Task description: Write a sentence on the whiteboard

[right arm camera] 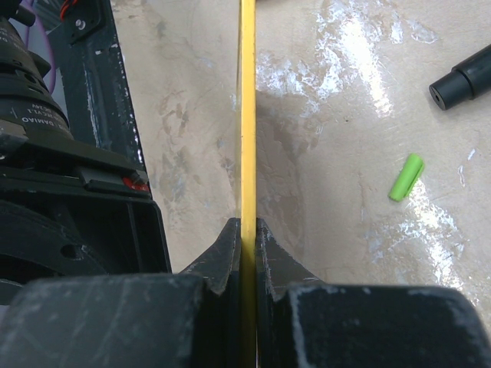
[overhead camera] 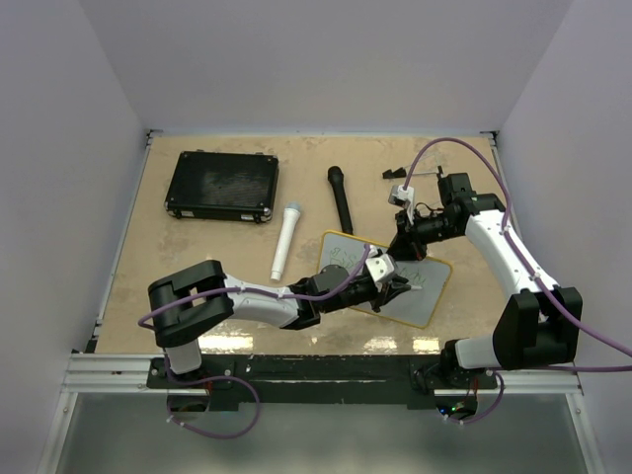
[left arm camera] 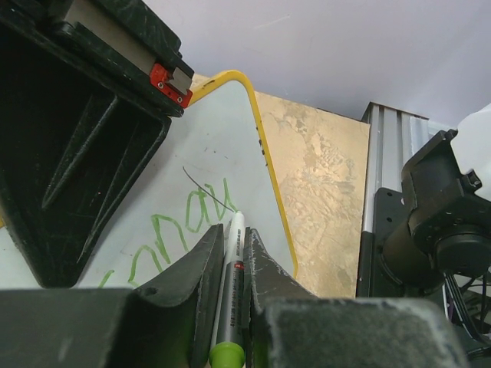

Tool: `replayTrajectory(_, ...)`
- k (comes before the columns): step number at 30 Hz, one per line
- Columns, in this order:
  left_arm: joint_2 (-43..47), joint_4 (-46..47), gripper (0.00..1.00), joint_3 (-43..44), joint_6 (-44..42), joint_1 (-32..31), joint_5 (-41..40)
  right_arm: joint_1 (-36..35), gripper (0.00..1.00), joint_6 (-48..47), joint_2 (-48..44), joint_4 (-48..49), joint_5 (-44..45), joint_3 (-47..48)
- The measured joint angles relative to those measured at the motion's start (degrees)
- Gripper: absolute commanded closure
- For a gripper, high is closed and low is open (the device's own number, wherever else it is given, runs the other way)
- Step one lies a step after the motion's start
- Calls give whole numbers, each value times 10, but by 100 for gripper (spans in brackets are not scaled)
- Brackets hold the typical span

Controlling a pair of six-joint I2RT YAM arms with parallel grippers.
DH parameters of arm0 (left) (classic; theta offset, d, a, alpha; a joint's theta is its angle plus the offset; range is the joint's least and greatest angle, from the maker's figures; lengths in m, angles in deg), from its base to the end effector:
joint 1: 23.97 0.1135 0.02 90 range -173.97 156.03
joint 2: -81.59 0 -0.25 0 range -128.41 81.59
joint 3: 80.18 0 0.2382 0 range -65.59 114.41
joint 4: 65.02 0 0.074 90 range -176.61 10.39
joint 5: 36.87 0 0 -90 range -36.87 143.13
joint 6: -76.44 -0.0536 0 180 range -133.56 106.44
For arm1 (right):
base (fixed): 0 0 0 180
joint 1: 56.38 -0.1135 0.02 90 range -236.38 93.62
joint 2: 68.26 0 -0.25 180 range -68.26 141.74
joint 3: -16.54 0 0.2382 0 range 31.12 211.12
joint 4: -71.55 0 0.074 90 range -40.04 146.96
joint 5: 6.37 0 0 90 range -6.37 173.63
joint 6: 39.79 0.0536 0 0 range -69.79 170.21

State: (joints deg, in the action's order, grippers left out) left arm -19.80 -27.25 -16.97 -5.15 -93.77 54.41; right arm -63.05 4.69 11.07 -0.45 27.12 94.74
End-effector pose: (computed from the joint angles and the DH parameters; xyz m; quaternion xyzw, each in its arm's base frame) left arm 0.1315 -0.3610 0.2104 0.3690 0.6062 -0.4505 0.5417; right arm 0.2351 0.0725 0.2554 -0.4456 0.7520 0.3986 0.2776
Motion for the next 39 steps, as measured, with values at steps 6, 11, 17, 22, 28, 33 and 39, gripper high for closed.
replayTrajectory(6,-1,-2,100,2,0,0,8,0,100,0,0,0,0,0)
replayTrajectory(11,3,-1,100,2,0,1,10,0,100,0,0,0,0,0)
replayTrajectory(17,5,2,100,2,0,3,9,0,100,0,0,0,0,0)
replayTrajectory(22,5,3,100,2,0,4,7,0,100,0,0,0,0,0)
replayTrajectory(28,5,2,100,9,0,4,5,0,100,0,0,0,0,0)
replayTrajectory(33,5,2,100,18,0,4,2,0,100,0,0,0,0,0)
replayTrajectory(39,1,2,100,29,0,4,0,0,100,0,0,0,0,0)
